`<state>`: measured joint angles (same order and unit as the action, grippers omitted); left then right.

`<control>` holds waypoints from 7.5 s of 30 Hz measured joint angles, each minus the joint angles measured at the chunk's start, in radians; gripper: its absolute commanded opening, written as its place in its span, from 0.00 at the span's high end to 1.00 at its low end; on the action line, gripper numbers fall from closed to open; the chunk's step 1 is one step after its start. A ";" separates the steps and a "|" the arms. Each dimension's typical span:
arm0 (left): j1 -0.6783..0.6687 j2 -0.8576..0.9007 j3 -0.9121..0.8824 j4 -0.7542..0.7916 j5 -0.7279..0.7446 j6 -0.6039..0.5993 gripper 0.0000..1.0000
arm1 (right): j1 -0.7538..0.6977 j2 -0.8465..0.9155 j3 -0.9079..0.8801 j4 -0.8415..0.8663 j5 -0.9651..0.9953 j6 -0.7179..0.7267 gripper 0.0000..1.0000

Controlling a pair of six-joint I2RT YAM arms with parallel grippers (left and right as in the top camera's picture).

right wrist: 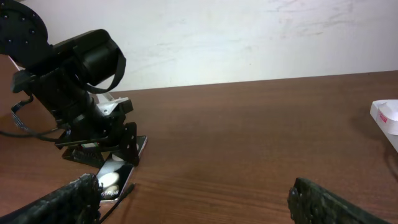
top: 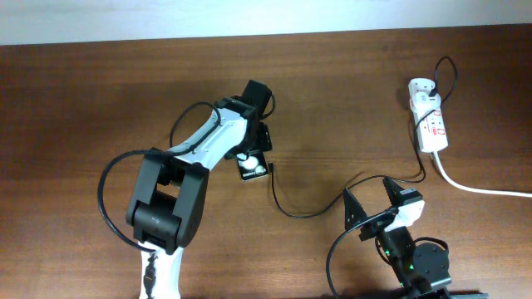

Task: Plug charger to phone and switch on socket

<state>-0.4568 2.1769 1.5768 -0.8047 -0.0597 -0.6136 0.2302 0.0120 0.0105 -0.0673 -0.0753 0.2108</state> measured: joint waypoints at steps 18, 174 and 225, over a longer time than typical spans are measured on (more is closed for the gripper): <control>0.039 0.104 0.232 -0.317 0.060 0.000 0.73 | 0.000 0.000 0.000 0.000 0.000 0.000 0.01; 0.074 0.178 0.593 -0.731 0.532 -0.240 1.00 | 0.259 1.444 0.605 0.315 -0.200 0.704 0.19; 0.054 -0.016 0.599 -0.665 0.286 -0.037 0.03 | -0.021 1.395 0.723 -0.055 -0.450 0.640 0.96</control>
<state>-0.4026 2.1605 2.1761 -1.4696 0.2264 -0.6502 0.2092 1.4067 0.7334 -0.1226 -0.5255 0.8505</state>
